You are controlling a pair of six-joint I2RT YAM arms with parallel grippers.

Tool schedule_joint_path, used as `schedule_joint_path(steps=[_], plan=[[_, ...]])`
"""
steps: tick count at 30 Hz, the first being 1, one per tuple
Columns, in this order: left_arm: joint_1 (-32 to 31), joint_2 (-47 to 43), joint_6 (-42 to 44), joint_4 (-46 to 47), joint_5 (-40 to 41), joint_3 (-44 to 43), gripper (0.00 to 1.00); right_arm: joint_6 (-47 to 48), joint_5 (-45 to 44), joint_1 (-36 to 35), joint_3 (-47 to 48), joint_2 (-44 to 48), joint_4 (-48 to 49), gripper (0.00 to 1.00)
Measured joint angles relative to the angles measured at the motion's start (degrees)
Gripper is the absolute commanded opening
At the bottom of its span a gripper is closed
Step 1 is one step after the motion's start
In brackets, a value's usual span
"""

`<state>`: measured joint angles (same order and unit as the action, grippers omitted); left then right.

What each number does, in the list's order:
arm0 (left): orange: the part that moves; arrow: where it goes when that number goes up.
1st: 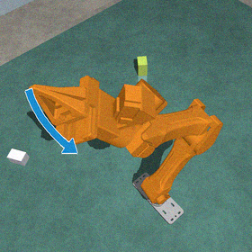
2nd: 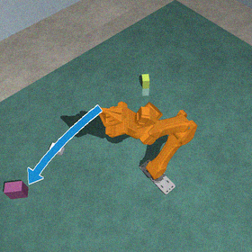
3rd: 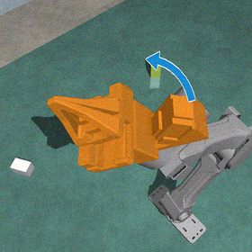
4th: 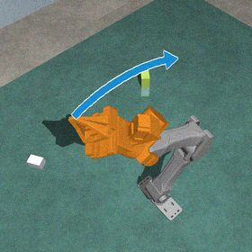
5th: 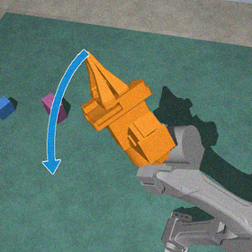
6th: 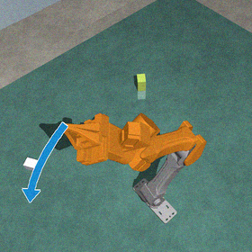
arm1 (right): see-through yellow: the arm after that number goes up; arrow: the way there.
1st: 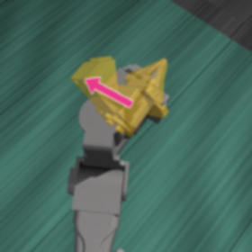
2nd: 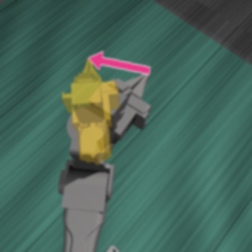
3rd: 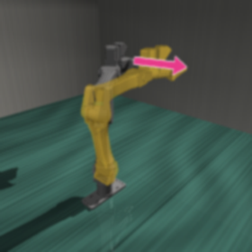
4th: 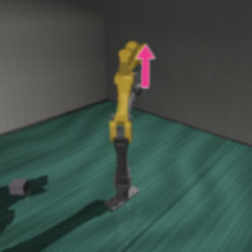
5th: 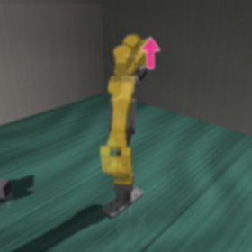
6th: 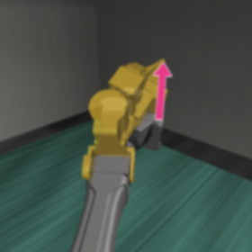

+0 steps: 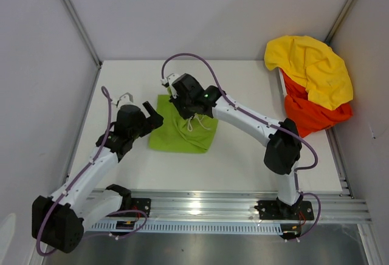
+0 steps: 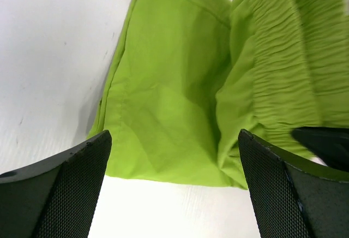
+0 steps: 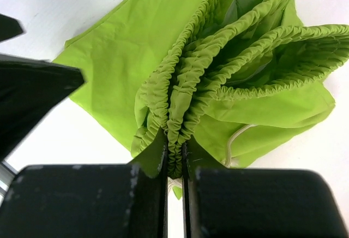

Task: Fold and stack the shorts
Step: Fold the shorts

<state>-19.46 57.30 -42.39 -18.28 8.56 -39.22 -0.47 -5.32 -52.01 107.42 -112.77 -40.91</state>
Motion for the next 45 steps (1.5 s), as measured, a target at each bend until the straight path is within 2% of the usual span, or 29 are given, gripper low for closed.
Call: schedule_joint_path(steps=[2,3,4,5,7,8,11,12,18,21,22,30,33,34,37,45], plan=[[0.3,-2.8,-0.7,-1.0,1.1,-0.1,0.99,-0.7,0.6,0.0,-0.1,-0.5,1.0,0.11],[0.4,-3.8,-0.9,-1.7,1.7,-0.3,0.99,-1.2,1.0,0.1,-0.1,-0.9,1.6,0.22],[0.5,-4.5,-1.1,-2.1,2.1,-0.5,0.99,-2.0,1.4,0.1,-0.1,-1.2,2.3,0.28],[0.5,-4.8,-1.1,-2.5,2.5,-0.8,0.99,-2.6,1.8,0.1,-0.2,-1.5,3.1,0.43],[0.6,-4.8,-1.1,-3.1,3.2,-1.4,0.99,-3.9,2.6,0.0,-1.2,-1.8,5.9,0.57],[0.7,-4.8,-1.1,-3.3,3.4,-1.5,0.99,-4.4,3.2,-0.1,-2.1,-1.8,7.6,0.72],[0.8,-4.8,-1.1,-4.6,3.9,-1.5,0.99,-6.1,6.4,-0.2,-5.9,-1.8,13.6,0.87],[0.8,-4.9,-1.1,-4.9,4.2,-1.5,0.99,-6.6,7.6,-0.2,-7.3,-1.8,15.3,0.88],[0.9,-6.8,-1.1,-5.2,5.1,-1.5,0.99,-10.1,13.0,0.4,-13.9,-0.2,22.1,0.88],[0.9,-6.5,-0.8,-5.0,5.0,-1.5,0.99,-12.3,14.9,1.7,-17.7,3.5,25.0,0.84],[0.9,-6.1,-0.6,-4.7,4.9,-1.5,0.99,-13.1,15.2,2.2,-18.7,4.7,25.6,0.8],[1.0,1.2,2.7,0.6,1.2,-1.8,0.99,-21.9,16.6,11.3,-27.7,13.7,31.9,0.64],[1.0,5.8,4.1,1.9,-1.1,-3.3,0.98,-24.3,17.3,13.3,-32.0,14.3,33.0,0.48],[1.0,7.6,4.5,2.7,-1.9,-4.0,0.97,-25.0,17.7,13.5,-33.6,14.3,33.1,0.4],[1.0,11.9,4.9,5.2,-4.9,-5.2,0.95,-26.5,20.2,13.3,-37.3,14.1,33.1,0.27],[1.0,20.1,4.9,10.8,-11.3,-6.0,0.93,-27.6,25.6,12.9,-37.9,8.6,34.1,0.2]])
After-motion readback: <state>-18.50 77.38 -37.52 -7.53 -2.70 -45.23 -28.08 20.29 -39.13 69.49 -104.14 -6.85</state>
